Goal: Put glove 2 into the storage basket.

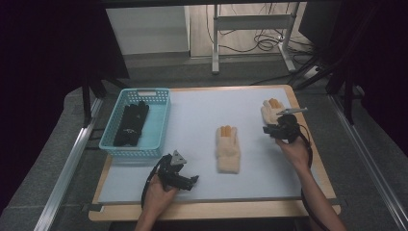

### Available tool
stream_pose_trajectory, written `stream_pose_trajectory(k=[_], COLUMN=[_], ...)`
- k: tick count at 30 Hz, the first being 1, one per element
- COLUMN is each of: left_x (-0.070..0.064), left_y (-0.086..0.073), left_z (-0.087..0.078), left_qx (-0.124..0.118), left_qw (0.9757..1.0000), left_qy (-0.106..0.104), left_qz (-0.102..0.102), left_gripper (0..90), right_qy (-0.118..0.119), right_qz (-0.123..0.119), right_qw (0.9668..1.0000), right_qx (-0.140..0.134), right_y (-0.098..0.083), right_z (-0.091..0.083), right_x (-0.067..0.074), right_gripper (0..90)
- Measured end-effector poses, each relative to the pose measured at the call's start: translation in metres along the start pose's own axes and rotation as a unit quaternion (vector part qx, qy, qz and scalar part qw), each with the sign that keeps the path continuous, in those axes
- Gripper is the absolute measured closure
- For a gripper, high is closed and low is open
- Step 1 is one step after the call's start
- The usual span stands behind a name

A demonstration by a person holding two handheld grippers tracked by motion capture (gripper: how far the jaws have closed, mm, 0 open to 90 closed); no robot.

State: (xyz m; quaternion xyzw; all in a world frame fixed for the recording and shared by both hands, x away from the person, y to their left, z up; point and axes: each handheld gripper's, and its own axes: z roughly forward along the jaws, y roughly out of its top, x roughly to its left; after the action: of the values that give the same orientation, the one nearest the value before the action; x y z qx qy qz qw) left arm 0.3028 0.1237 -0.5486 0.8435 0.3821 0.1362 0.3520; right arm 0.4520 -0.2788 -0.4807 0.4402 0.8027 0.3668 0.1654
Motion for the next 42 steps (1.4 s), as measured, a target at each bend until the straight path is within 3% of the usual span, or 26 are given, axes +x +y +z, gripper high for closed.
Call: stream_pose_trajectory(k=[7,14,21,26,30,33,36,38,42], left_x=[0.0,0.0,0.0,0.0,0.0,0.0,0.0,0.0,0.0], left_y=[0.0,0.0,0.0,0.0,0.0,0.0,0.0,0.0,0.0], left_z=[0.0,0.0,0.0,0.0,0.0,0.0,0.0,0.0,0.0], left_qx=[0.001,0.001,0.001,0.001,0.001,0.001,0.001,0.001,0.001], left_qw=[1.0,1.0,1.0,1.0,1.0,1.0,1.0,1.0,1.0], left_qy=[0.0,0.0,0.0,0.0,0.0,0.0,0.0,0.0,0.0], left_qz=[0.001,0.001,0.001,0.001,0.001,0.001,0.001,0.001,0.001], left_gripper=[1.6,1.6,1.6,1.6,1.6,1.6,1.6,1.6,1.6], right_qy=[-0.044,-0.07,-0.082,-0.098,-0.135,-0.133,-0.131,-0.134,-0.131], right_qz=[0.018,0.029,0.039,0.026,0.01,0.018,0.031,0.025,0.026], right_qw=[0.9989,0.9971,0.9958,0.9947,0.9901,0.99,0.9903,0.9899,0.9907], right_qx=[0.002,0.007,0.005,0.015,0.036,0.046,0.036,0.038,0.03], right_y=[0.0,-0.002,0.001,0.002,0.001,-0.002,-0.003,-0.003,-0.004], right_z=[-0.008,-0.001,0.016,0.032,0.043,0.048,0.044,0.041,0.031], right_x=[-0.031,-0.048,-0.052,-0.048,-0.044,-0.046,-0.046,-0.045,-0.043], right_gripper=[67.1,56.2,28.4,16.3,12.1,14.3,32.9,45.1,61.8])
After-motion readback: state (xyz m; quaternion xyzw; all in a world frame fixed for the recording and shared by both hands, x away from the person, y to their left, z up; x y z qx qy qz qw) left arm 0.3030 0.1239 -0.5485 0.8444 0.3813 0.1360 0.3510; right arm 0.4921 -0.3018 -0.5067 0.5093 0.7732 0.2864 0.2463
